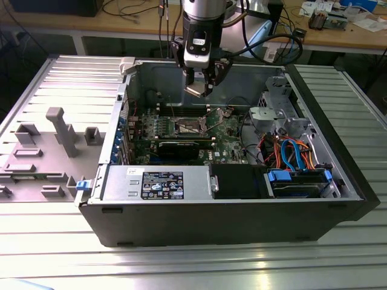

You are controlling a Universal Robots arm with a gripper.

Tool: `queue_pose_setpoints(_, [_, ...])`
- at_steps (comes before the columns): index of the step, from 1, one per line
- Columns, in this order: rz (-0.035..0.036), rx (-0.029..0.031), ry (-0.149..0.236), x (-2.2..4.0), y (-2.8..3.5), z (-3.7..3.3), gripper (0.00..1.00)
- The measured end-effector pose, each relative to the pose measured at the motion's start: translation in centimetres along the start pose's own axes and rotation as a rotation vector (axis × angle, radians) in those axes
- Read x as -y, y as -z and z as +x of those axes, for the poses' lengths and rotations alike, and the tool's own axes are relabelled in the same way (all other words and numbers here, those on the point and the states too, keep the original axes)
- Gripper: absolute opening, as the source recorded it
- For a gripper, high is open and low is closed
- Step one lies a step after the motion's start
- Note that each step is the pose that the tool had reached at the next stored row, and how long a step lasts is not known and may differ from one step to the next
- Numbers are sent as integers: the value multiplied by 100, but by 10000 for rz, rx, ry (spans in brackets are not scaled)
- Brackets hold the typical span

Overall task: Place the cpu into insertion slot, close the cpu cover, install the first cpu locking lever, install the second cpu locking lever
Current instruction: 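Place the cpu into insertion slot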

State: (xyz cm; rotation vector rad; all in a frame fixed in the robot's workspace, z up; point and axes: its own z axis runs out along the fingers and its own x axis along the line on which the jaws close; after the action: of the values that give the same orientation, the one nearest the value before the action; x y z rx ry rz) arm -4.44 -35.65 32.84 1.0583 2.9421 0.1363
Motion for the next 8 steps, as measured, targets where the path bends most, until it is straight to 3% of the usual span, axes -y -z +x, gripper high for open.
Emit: queue_pose_setpoints(8, [-1,6,-73,0,0,0,55])
